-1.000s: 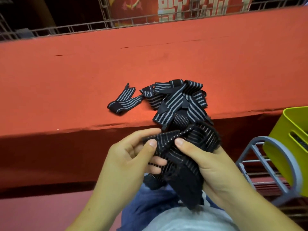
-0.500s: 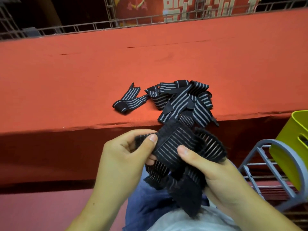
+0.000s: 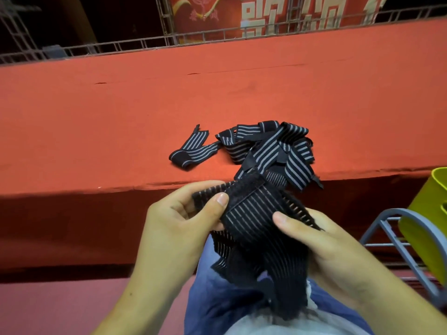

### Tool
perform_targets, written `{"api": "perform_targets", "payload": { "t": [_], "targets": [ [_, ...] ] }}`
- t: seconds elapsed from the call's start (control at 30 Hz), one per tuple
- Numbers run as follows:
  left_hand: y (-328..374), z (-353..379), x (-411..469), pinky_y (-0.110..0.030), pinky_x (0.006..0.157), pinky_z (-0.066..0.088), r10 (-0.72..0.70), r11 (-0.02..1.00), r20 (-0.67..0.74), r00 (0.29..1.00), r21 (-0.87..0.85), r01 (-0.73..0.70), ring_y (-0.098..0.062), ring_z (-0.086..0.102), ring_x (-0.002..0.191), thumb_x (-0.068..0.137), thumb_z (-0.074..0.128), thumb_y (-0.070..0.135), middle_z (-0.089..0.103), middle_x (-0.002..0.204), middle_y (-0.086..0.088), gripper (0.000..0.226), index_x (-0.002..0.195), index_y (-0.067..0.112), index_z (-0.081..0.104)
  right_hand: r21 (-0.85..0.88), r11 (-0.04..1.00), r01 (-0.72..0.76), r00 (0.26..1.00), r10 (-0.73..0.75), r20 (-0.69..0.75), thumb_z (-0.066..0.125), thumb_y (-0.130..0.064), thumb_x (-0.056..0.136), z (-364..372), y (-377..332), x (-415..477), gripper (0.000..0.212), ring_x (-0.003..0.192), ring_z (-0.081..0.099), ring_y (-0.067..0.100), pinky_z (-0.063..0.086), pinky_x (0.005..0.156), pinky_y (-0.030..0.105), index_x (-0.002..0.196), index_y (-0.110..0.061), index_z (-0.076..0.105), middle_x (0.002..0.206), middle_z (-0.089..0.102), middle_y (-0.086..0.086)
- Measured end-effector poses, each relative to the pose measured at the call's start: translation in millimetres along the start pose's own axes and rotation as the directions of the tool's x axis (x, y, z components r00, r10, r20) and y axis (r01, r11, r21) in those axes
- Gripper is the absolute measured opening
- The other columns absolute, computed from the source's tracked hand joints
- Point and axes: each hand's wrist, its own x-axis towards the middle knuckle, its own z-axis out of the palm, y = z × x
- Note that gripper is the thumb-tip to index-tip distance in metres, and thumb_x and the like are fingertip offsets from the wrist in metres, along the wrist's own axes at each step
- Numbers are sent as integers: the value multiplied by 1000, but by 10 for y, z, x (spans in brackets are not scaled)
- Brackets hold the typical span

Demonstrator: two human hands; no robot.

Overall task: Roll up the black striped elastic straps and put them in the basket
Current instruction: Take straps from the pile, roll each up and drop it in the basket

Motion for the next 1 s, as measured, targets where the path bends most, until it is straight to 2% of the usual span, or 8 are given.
{"api": "perform_targets", "payload": {
  "t": [0.1, 0.23, 0.43, 0.6, 0.73, 0.83, 0.9, 1.0],
  "targets": [
    [22, 25, -2, -30, 75, 63, -7, 999, 34, 999, -44, 9, -19, 77, 87, 87, 74, 15, 81, 94, -2, 17, 101, 20, 80, -63, 996, 61, 987, -70, -142, 76, -34, 93, 48, -36, 6, 21, 97, 76, 31, 61, 83, 42, 99, -15, 82, 105, 79, 17],
    [23, 22, 5, -23, 73, 60, -17, 997, 23, 1000, -70, 18, -17, 77, 81, 91, 71, 8, 80, 89, -5, 18, 97, 22, 81, -73, 986, 150, 946, -164, -278, 69, -40, 81, -33, -198, -12, 20, 74, 74, 24, 59, 60, 33, 83, -23, 80, 85, 77, 10],
    [39, 42, 8, -22, 74, 61, -32, 991, 33, 999, -128, 36, -21, 79, 84, 98, 62, 3, 72, 69, 4, 30, 110, 28, 75, 60, 988, 145, 941, -119, -318, 69, -33, 84, -27, -278, -40, 17, 71, 76, 28, 61, 55, 37, 82, -23, 82, 85, 77, 13],
    [55, 64, 7, -24, 76, 61, -59, 980, 16, 998, -191, 61, -26, 79, 89, 102, 55, 1, 74, 93, -23, 39, 98, 33, 78, 177, 978, 113, 962, -63, -267, 69, -34, 80, -32, -265, -39, 27, 83, 76, 37, 64, 67, 45, 95, -16, 83, 100, 78, 20],
    [74, 73, 19, -27, 79, 63, -78, 970, 61, 995, -228, 89, -24, 78, 90, 104, 53, 4, 78, 90, -14, 29, 114, 26, 69, -196, 969, 147, 965, -185, -187, 66, -26, 84, -64, -393, -85, 17, 73, 73, 16, 55, 69, 36, 81, -26, 82, 82, 77, 2],
    [110, 91, 5, -25, 81, 61, -38, 967, 98, 994, -248, 62, -23, 78, 94, 98, 63, 12, 79, 92, -8, 24, 117, 26, 67, -657, 719, 224, 959, -281, 20, 49, -19, 105, -85, -507, -68, 29, 79, 70, 15, 51, 75, 33, 96, -22, 76, 85, 75, -1],
    [125, 96, -3, -21, 83, 58, 6, 983, 133, 991, -183, 19, -19, 77, 97, 86, 78, 20, 79, 97, -2, 34, 116, 34, 69, -741, 629, 236, 955, -292, 56, 48, -28, 104, -97, -533, -31, 27, 80, 67, 21, 51, 74, 38, 93, -17, 71, 85, 72, 3],
    [111, 91, 9, -16, 84, 55, 41, 996, 162, 986, -80, -28, -12, 75, 99, 78, 83, 14, 78, 105, 6, 45, 115, 37, 71, -716, 647, 264, 948, -309, 70, 50, -25, 103, -50, -535, 1, 30, 73, 65, 14, 46, 65, 21, 82, -17, 68, 80, 70, 1]
  ]
}}
